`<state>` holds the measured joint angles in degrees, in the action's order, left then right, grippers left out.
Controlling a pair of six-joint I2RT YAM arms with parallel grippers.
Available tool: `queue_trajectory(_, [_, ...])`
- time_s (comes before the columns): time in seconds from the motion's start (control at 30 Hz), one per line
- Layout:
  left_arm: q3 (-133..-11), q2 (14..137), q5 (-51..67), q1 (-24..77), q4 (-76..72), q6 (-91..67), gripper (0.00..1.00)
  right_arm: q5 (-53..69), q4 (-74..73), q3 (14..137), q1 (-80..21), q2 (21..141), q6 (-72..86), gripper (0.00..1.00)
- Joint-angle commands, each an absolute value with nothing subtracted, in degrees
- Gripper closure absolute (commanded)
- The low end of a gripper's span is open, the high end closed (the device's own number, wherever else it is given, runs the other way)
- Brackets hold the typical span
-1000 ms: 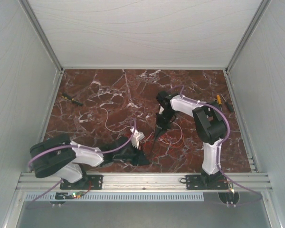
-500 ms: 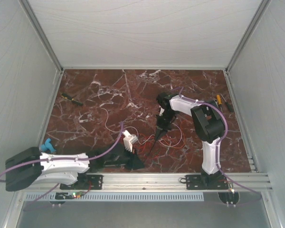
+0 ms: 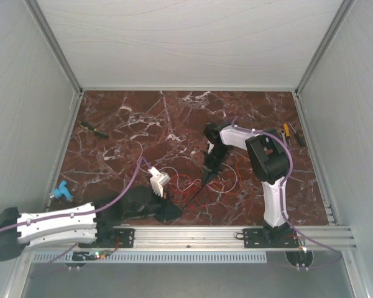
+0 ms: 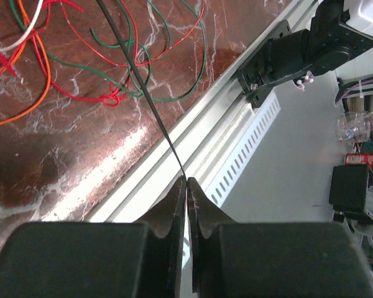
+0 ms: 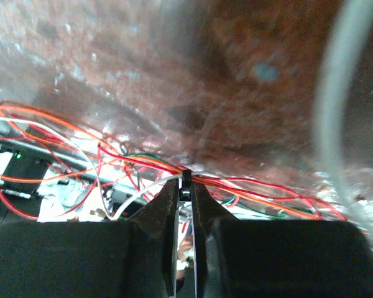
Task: Zip-tie the wires
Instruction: Reset both arms
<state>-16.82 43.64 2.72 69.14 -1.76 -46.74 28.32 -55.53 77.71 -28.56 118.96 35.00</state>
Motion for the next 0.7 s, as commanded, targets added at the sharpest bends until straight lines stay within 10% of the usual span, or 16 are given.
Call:
queue_trajectory(0.0, [-22.3, 37.9, 4.8, 70.75, 6.86, -47.37, 1.0, 21.64, -50.75, 79.67, -26.47, 121.12, 34.23, 1.0])
queue_trajectory(0.37, [-32.86, 40.45, -2.71, 70.47, 13.17, -43.26, 1.0, 23.47, -50.31, 79.82, -26.19, 121.43, 34.65, 1.0])
queue_trajectory(0.5, [-37.17, 42.81, -2.3, 67.85, 15.39, -39.95, 1.0, 26.19, -51.26, 81.2, -26.21, 118.87, 34.66, 0.72])
queue_trajectory(0.67, [-42.88, 46.12, 3.98, 58.21, 16.69, -34.31, 0.6, 27.45, -55.3, 86.18, -26.06, 114.15, 34.1, 0.53])
